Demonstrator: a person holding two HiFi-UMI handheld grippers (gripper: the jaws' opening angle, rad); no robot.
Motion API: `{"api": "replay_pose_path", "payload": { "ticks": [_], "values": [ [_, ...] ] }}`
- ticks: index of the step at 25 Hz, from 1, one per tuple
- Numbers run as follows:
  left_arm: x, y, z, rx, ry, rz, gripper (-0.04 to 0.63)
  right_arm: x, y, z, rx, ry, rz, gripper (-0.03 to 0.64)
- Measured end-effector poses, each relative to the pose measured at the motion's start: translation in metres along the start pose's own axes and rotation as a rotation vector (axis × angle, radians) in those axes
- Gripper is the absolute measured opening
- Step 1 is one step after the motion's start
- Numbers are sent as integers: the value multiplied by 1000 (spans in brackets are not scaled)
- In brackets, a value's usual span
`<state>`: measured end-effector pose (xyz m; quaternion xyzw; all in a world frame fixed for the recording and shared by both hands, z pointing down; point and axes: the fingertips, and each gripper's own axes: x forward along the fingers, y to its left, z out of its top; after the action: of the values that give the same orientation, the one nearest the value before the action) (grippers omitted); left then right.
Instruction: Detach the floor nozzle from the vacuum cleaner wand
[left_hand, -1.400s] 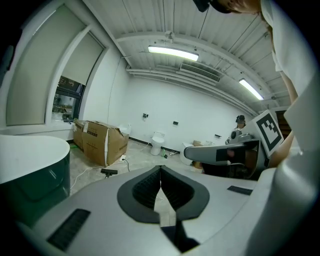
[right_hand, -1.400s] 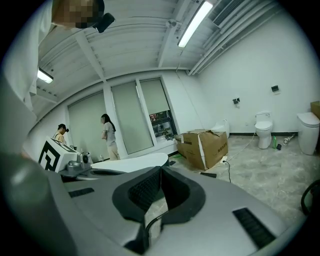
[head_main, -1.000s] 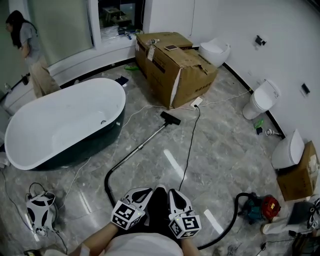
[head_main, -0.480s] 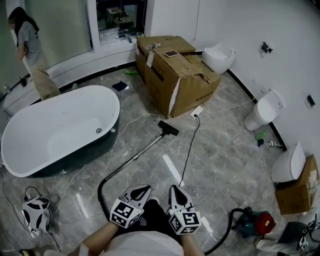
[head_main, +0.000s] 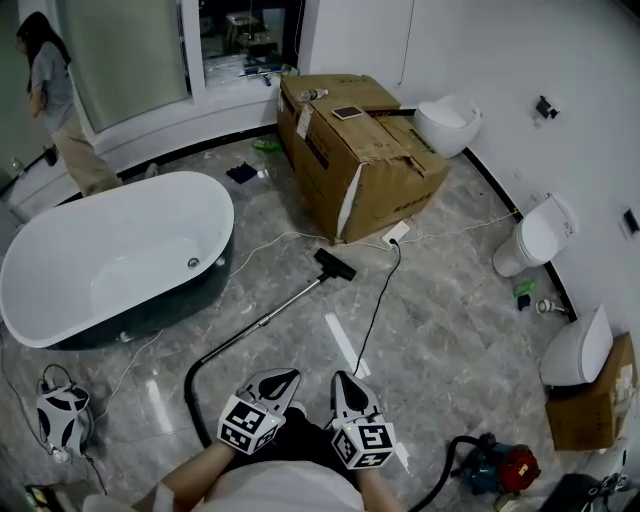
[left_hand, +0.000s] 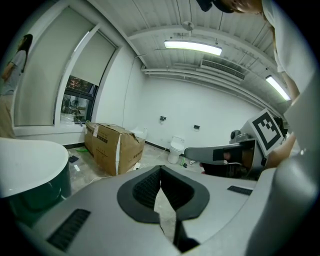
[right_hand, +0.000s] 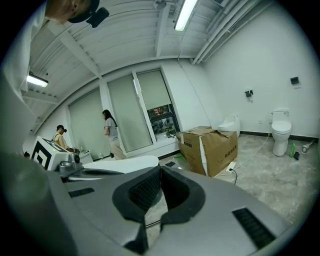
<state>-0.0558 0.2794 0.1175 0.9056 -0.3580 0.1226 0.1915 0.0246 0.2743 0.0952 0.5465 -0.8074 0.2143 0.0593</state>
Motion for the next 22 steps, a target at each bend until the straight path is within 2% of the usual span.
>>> {"api": "replay_pose_path", "payload": {
  "ticks": [7, 16, 22],
  "values": [
    [27, 0, 4, -28, -9, 35, 9, 3, -33, 3, 48, -6, -15, 14],
    [55, 2, 20, -17, 7, 18, 9, 13, -59, 14, 76, -7, -31, 14],
    [89, 18, 34, -6, 17, -5, 9, 34, -87, 23, 102, -6, -67, 14]
  ]
}}
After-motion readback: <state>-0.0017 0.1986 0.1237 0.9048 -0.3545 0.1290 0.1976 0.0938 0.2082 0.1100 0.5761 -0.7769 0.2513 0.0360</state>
